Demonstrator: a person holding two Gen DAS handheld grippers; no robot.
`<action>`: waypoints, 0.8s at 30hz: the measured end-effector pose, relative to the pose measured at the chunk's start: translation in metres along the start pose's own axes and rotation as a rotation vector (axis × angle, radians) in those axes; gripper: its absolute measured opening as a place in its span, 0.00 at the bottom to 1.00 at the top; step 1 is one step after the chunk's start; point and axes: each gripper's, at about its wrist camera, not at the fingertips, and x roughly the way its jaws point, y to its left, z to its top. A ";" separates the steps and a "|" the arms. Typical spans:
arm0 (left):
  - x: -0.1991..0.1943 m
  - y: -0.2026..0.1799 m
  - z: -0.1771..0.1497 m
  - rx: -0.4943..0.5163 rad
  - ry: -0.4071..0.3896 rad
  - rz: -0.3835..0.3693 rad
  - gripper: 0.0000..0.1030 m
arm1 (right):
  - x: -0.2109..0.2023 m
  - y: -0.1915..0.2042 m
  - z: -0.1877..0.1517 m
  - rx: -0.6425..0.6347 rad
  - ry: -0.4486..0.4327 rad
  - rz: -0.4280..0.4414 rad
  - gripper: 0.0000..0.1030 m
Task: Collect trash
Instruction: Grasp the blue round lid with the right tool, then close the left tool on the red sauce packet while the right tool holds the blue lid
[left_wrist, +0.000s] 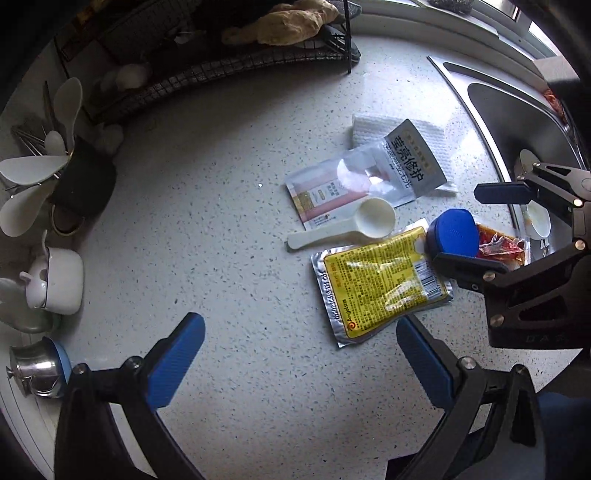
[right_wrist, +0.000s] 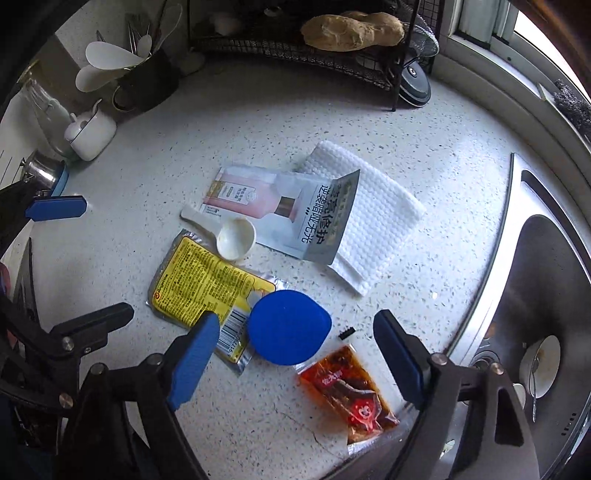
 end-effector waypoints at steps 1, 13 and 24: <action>0.001 0.001 0.000 -0.005 -0.002 0.001 1.00 | 0.003 0.001 0.001 -0.008 0.001 0.000 0.76; 0.001 0.001 -0.004 -0.021 -0.005 0.025 1.00 | 0.020 0.011 0.003 -0.053 0.023 0.028 0.45; -0.016 -0.038 0.007 0.082 -0.059 0.001 1.00 | -0.030 -0.012 -0.022 0.027 -0.118 -0.011 0.45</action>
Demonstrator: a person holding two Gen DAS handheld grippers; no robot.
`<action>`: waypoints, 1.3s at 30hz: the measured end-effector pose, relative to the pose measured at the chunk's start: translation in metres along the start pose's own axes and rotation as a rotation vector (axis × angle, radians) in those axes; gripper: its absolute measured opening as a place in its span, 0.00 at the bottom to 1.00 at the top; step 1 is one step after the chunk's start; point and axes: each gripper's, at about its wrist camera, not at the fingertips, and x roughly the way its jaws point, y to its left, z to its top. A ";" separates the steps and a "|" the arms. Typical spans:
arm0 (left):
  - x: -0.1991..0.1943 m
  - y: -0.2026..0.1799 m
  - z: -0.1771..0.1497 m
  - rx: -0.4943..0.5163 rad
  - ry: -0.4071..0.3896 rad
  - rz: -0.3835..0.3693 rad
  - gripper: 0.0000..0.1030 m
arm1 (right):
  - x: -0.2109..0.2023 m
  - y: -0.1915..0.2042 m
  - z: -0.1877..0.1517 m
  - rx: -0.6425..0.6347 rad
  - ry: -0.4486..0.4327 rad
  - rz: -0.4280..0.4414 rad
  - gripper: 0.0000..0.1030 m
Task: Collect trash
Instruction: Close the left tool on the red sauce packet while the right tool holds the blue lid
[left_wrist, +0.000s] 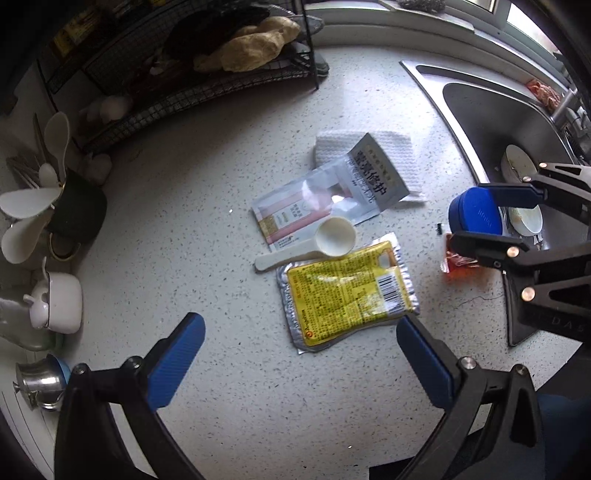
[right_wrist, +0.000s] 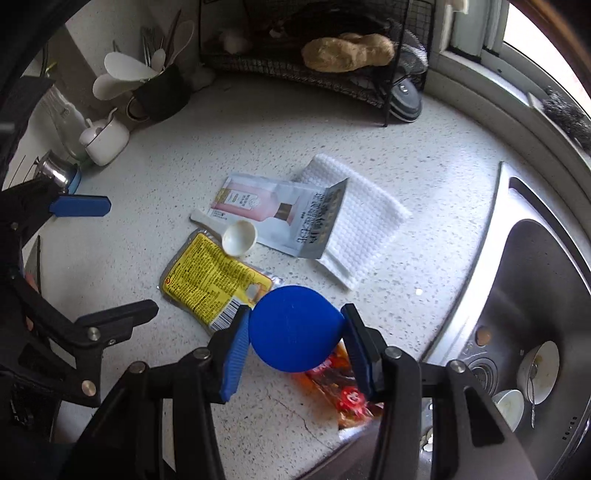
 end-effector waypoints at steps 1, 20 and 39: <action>-0.002 -0.007 0.004 0.023 -0.011 -0.014 1.00 | -0.006 -0.007 -0.004 0.021 -0.008 -0.015 0.45; 0.026 -0.131 0.037 0.616 -0.006 -0.278 1.00 | -0.046 -0.086 -0.078 0.335 -0.004 -0.132 0.45; 0.061 -0.155 0.063 0.530 0.033 -0.362 0.22 | -0.032 -0.095 -0.089 0.382 0.029 -0.081 0.45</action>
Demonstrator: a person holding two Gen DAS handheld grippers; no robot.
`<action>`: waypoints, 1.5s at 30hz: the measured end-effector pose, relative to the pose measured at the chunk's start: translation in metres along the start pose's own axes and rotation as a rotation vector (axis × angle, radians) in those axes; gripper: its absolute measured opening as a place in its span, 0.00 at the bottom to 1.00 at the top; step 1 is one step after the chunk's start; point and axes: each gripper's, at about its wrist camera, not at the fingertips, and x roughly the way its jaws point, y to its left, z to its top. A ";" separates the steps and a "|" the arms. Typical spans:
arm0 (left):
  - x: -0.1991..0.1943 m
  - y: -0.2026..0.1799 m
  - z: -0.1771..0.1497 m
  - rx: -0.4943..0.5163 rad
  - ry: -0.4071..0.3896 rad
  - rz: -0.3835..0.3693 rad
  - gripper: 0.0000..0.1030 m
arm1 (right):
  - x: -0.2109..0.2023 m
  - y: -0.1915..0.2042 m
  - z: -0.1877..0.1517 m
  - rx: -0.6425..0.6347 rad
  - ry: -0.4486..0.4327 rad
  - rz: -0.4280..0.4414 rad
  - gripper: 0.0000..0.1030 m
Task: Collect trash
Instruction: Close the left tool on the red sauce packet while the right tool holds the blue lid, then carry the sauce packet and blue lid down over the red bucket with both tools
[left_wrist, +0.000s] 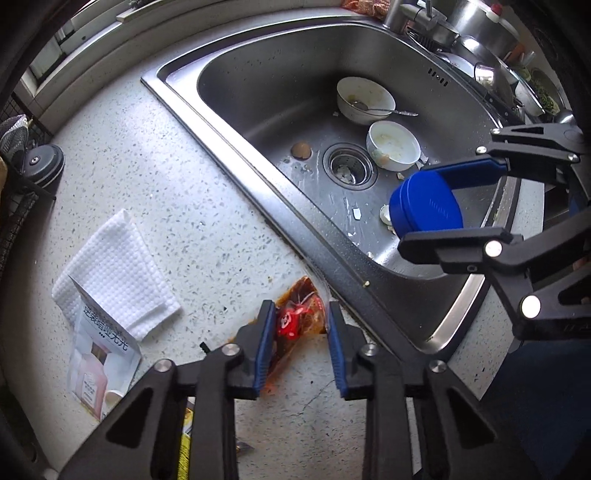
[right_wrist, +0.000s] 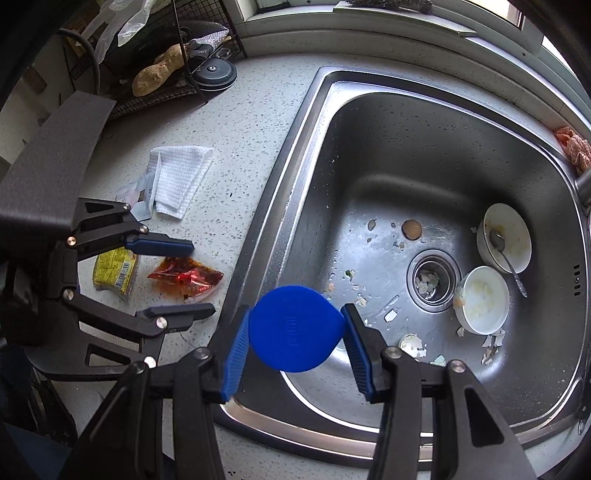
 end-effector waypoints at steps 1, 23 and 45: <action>0.000 -0.002 -0.001 -0.007 0.000 0.011 0.21 | -0.001 0.001 0.000 -0.003 -0.001 0.001 0.45; -0.074 -0.103 -0.051 -0.173 -0.134 0.072 0.11 | -0.073 -0.006 -0.083 -0.012 -0.137 -0.021 0.45; -0.019 -0.311 -0.136 -0.156 -0.059 -0.012 0.11 | -0.118 -0.058 -0.312 0.105 -0.117 -0.033 0.45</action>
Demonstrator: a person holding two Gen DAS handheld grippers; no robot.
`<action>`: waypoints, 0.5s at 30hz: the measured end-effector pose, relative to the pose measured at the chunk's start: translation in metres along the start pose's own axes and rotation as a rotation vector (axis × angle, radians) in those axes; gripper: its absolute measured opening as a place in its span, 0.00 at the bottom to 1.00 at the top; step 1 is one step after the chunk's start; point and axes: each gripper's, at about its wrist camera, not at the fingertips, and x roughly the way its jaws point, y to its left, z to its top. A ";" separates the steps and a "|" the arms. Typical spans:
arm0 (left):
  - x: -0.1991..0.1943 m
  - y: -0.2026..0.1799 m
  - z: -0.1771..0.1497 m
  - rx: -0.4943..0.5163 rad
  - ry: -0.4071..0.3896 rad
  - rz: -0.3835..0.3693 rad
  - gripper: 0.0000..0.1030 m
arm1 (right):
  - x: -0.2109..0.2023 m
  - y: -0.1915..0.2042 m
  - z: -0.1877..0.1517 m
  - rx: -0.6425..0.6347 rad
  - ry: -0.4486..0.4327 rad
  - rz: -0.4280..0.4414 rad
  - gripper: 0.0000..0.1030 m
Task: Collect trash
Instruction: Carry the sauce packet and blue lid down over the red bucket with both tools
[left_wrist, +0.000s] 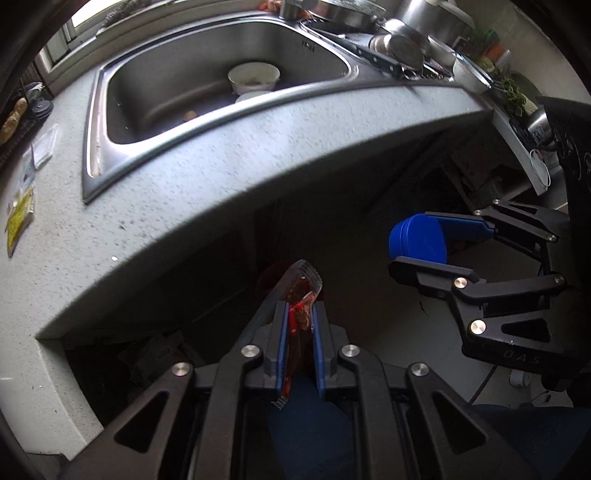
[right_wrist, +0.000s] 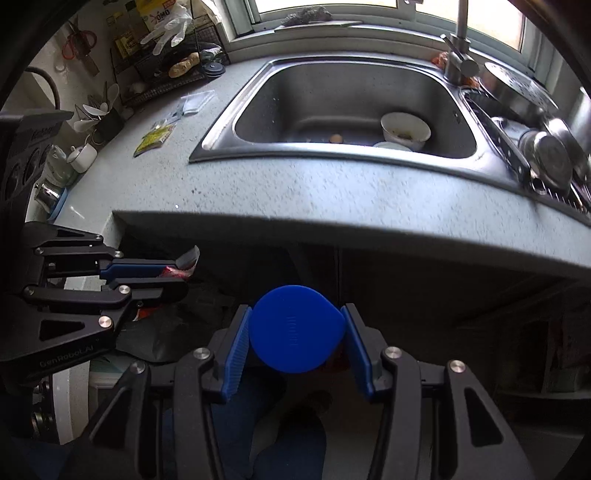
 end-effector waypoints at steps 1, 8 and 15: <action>0.010 -0.003 -0.002 0.011 0.019 -0.004 0.11 | 0.004 -0.003 -0.007 0.014 0.006 0.002 0.45; 0.086 0.002 -0.008 0.016 0.092 -0.051 0.11 | 0.056 -0.025 -0.042 0.109 0.041 -0.034 0.45; 0.200 0.016 -0.022 0.013 0.114 -0.101 0.11 | 0.147 -0.057 -0.072 0.188 0.023 -0.062 0.45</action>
